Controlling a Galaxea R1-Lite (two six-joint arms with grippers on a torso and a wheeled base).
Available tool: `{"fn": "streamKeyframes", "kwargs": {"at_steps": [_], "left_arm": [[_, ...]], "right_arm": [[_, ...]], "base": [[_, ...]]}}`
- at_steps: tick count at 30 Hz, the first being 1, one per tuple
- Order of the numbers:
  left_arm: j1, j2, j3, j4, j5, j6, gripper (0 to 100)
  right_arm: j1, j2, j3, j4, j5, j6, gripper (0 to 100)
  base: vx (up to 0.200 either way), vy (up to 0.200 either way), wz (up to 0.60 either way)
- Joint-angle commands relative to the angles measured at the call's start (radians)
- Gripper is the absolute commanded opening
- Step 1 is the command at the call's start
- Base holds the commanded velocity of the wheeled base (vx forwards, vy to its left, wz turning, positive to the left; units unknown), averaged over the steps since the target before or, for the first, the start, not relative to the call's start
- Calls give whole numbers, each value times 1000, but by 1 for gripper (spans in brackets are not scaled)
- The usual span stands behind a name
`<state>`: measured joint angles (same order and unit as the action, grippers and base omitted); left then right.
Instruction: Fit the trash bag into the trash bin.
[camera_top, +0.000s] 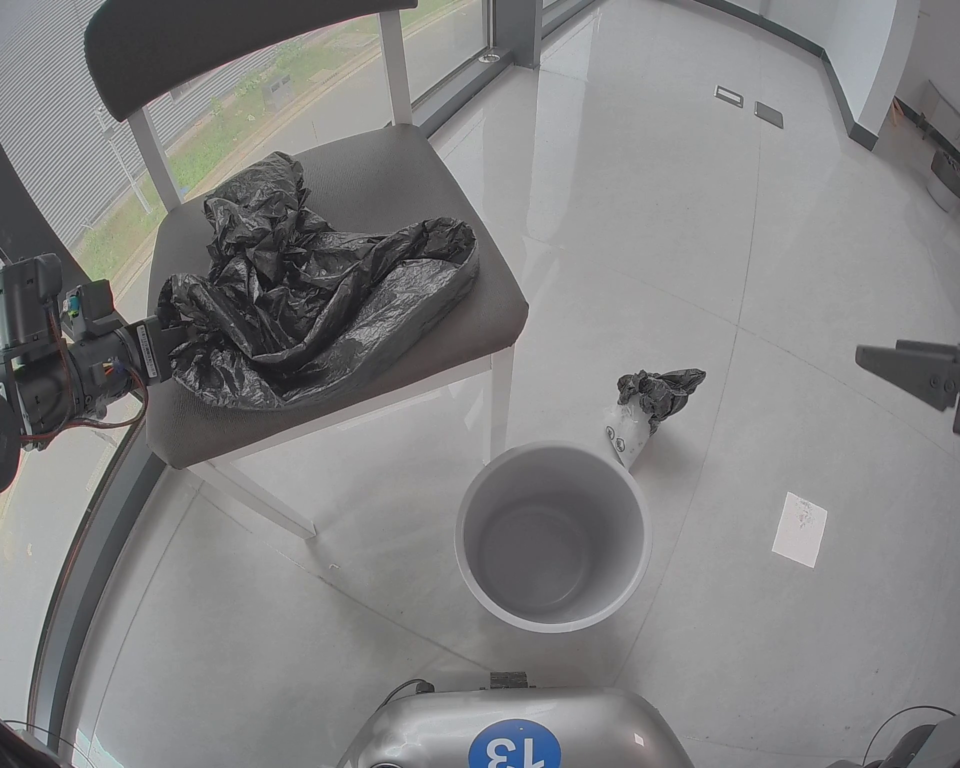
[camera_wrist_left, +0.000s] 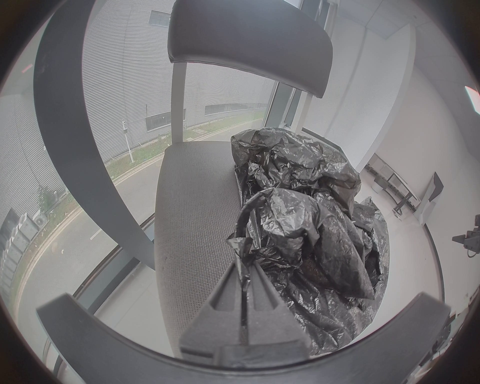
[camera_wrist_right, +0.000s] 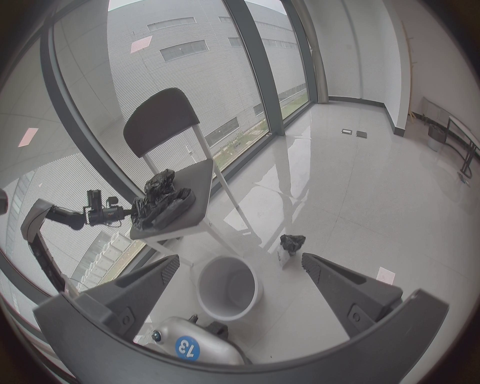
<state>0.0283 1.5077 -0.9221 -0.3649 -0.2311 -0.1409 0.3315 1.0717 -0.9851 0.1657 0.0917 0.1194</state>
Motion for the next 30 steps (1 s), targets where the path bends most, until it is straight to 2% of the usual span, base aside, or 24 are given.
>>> {"fn": "streamKeyframes", "kwargs": {"at_steps": [1, 4, 11, 17, 21, 25, 26, 27, 30], "left_arm": [[-19, -4, -3, -8, 1, -25, 0], [-41, -6, -7, -8, 1, -26, 0], [-61, -6, -20, -8, 3, -25, 0], [-61, -15, -18, -8, 3, -25, 0], [-62, -15, -20, -8, 1, -25, 0], [-71, -17, -20, -8, 3, -25, 0], [-71, -17, -20, -8, 3, -25, 0], [-73, -18, -18, -8, 4, -25, 0], [-74, -24, -17, -8, 4, -26, 0]], "right_arm": [[-6, 123, -66, -60, -7, 2, 100], [-14, 195, -127, -106, -7, -6, 100], [-11, 326, -267, -115, -10, -21, 100], [-11, 456, -411, -78, -17, -104, 100], [14, 568, -511, -68, 25, -106, 100], [37, 662, -601, -78, 118, -99, 100], [37, 662, -601, -78, 118, -99, 100], [55, 712, -667, -91, 140, -98, 100], [83, 794, -791, -89, 141, -93, 100]], "base": [[0, 0, 0], [0, 0, 0], [0, 0, 0], [0, 0, 0], [0, 0, 0], [0, 0, 0], [0, 0, 0], [0, 0, 0], [0, 0, 0]]}}
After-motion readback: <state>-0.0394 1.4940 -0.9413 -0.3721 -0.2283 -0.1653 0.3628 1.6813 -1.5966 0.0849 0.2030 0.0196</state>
